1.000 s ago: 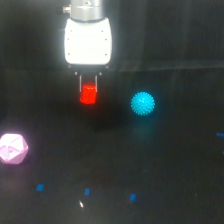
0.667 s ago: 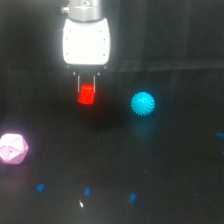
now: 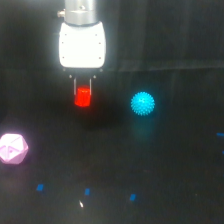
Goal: Pick up the red object from the table
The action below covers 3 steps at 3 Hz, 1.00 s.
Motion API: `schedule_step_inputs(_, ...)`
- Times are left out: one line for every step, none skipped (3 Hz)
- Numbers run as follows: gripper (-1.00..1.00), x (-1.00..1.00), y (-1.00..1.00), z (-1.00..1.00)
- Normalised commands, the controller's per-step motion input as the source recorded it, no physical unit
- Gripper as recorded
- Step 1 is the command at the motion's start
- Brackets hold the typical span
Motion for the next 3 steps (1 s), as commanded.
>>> schedule_step_inputs(-1.0,0.22,-0.05,0.22)
schedule_step_inputs(-0.77,0.08,0.83,0.68)
schedule_step_inputs(-1.0,0.52,0.53,1.0)
